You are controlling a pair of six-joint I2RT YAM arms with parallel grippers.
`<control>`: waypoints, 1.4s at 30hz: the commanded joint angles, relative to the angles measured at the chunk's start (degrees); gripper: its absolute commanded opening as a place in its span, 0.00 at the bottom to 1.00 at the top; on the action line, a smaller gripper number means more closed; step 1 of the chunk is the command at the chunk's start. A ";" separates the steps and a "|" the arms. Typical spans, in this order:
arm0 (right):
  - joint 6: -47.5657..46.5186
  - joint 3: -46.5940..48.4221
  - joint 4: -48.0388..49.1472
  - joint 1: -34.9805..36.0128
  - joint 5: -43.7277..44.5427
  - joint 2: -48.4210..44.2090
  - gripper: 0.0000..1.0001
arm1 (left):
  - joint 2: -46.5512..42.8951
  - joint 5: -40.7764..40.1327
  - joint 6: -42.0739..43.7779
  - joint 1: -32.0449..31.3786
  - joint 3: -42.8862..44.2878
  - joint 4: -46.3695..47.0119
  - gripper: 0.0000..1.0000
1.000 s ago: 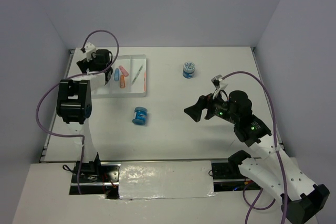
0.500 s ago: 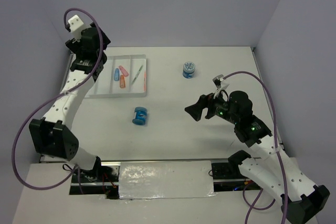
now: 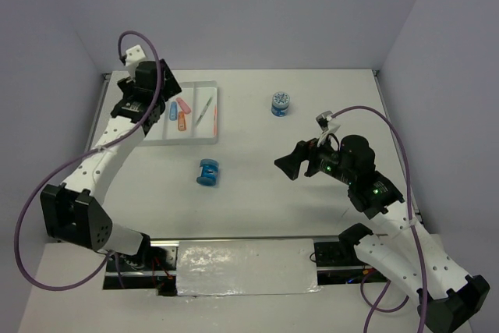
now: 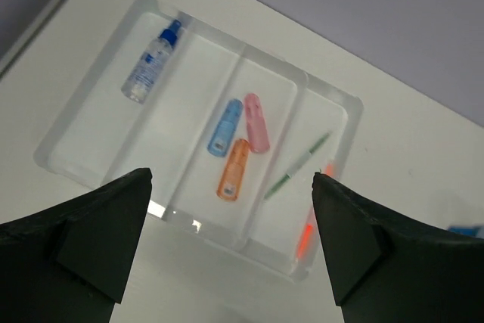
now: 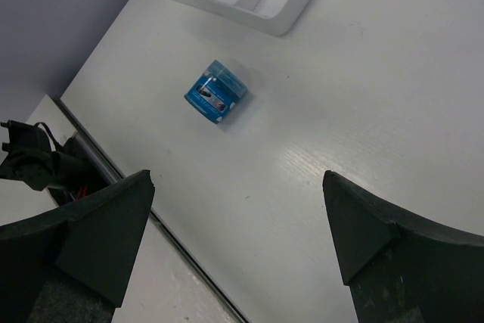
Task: Sort the stationery into containers
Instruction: Pick up the stationery from the center of the board.
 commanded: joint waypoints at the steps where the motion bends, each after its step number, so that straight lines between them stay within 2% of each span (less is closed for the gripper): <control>1: -0.52 0.75 2.02 0.09 0.85 -0.26 1.00 | -3.88 5.13 1.75 -7.14 -1.49 -0.63 0.99; 7: -0.52 0.84 1.14 0.00 2.61 -0.79 1.00 | -5.28 1.62 1.07 -19.63 -4.21 -6.78 0.99; 15: 0.18 1.45 -1.15 0.00 5.16 -0.17 1.00 | -4.41 1.70 -3.94 -29.13 -10.01 -13.63 0.99; 24: 0.71 1.37 -2.81 0.00 5.34 -1.22 1.00 | -2.74 10.57 -2.63 -30.90 -16.08 -12.41 0.99; 31: 1.59 0.31 -3.35 0.00 3.50 -4.30 1.00 | 2.62 6.19 -4.30 -30.90 -15.38 -13.91 0.99; 42: 1.06 -0.13 -3.09 -0.08 2.70 -3.43 1.00 | 10.01 1.87 -7.91 -30.64 -14.85 -15.67 0.99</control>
